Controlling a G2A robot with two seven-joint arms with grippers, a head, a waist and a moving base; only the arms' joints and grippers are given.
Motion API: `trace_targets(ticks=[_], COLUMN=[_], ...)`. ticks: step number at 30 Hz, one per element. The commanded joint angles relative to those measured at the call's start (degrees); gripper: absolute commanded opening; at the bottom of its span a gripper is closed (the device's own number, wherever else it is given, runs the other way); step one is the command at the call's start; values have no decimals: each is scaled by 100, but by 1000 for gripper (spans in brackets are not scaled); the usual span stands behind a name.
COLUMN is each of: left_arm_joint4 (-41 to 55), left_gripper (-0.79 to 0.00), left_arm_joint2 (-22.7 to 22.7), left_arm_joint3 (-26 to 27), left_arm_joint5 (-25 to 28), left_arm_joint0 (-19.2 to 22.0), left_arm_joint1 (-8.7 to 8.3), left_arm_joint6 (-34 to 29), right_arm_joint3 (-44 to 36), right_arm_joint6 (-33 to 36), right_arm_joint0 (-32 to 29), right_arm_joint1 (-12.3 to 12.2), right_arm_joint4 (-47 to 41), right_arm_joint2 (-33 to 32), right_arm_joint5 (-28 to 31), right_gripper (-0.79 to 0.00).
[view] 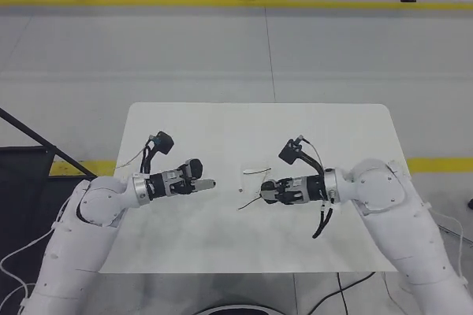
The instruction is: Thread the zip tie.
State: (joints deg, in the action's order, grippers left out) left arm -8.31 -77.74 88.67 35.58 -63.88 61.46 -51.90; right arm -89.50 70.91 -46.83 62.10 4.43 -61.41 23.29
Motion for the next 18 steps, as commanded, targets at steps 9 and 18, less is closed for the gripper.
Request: trace_targets(ticks=[9,18], left_arm_joint4=[362,279], left_gripper=[-22,-169], left_arm_joint2=[461,632], left_arm_joint3=[-422,-380], left_arm_joint5=[596,1098], left_arm_joint0=[353,318], left_arm_joint1=[9,-47], left_arm_joint6=[-247,-424], right_arm_joint3=[346,1057], right_arm_joint6=[230,571], right_arm_joint0=[716,1501], right_arm_joint1=[114,326], right_arm_joint4=[-535,-978], right_arm_joint2=[405,1056], right_arm_joint5=[-211,-237], right_gripper=[-785,-785])
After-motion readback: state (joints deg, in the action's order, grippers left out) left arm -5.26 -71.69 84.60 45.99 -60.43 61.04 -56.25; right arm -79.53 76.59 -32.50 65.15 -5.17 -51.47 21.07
